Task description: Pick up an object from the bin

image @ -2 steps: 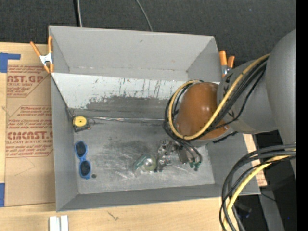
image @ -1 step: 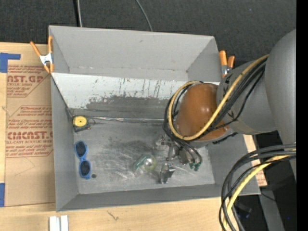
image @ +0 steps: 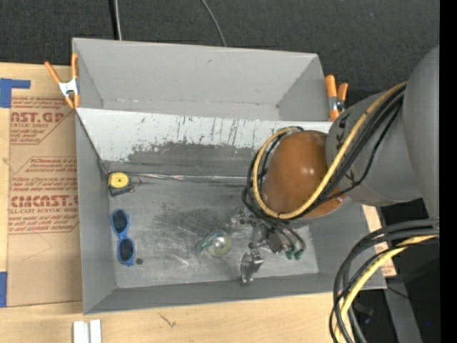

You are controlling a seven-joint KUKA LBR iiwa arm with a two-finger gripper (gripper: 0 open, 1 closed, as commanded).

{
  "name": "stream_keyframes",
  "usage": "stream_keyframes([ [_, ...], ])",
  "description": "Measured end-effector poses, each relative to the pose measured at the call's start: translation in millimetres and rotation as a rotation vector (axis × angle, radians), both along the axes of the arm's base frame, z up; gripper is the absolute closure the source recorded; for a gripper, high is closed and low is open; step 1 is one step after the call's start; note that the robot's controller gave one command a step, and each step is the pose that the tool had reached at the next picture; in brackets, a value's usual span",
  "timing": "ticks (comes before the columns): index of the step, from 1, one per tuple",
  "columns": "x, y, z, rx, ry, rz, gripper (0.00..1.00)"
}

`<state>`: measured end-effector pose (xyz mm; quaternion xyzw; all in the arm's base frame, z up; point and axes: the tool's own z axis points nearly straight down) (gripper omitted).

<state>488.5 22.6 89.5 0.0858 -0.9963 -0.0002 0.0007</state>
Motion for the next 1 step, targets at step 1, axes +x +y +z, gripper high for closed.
stream_keyframes([
  [1,19.3,34.6,-17.8,-0.001,-0.007,-0.023,0.00],
])
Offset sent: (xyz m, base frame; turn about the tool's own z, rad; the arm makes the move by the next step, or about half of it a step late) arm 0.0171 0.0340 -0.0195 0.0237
